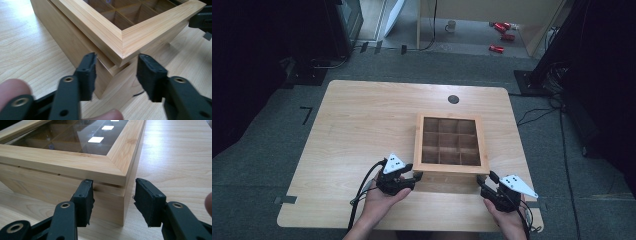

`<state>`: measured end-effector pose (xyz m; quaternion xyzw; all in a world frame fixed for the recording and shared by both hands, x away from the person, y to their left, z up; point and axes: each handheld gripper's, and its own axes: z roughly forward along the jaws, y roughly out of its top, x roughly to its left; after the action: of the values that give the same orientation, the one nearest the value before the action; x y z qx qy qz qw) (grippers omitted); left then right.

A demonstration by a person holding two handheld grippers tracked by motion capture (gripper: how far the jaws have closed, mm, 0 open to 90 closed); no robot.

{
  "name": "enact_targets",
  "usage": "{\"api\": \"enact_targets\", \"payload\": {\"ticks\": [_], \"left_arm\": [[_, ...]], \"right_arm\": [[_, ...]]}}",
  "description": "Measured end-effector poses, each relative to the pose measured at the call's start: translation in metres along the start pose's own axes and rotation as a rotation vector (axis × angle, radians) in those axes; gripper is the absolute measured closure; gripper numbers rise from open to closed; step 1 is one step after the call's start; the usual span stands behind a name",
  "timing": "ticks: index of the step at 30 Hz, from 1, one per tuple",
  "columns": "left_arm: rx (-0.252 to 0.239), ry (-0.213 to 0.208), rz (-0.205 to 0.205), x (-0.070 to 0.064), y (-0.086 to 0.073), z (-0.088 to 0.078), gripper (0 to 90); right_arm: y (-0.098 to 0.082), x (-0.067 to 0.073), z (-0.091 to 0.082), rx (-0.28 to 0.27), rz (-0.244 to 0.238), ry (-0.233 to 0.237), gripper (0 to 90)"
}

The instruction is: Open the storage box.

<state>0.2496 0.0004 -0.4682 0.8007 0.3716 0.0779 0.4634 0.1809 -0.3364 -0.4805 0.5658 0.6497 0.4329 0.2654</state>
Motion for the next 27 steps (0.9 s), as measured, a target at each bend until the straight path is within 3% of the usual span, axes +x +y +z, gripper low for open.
{"api": "enact_targets", "payload": {"ticks": [3,8,18,27], "left_arm": [[-0.006,0.014,0.006,0.002,-0.002,-0.002,39.9],[-0.006,0.029,-0.002,0.01,-0.014,-0.009,35.5],[0.02,0.145,-0.015,0.045,-0.043,-0.037,25.2],[0.061,0.233,-0.069,0.073,-0.067,-0.061,20.1]], "right_arm": [[0.001,0.0,0.0,-0.001,-0.003,-0.004,50.2],[0.003,0.001,-0.002,-0.014,-0.012,-0.004,50.1],[0.01,0.001,-0.005,-0.029,-0.045,-0.011,47.3],[0.015,0.0,-0.006,-0.036,-0.082,-0.024,43.2]]}}
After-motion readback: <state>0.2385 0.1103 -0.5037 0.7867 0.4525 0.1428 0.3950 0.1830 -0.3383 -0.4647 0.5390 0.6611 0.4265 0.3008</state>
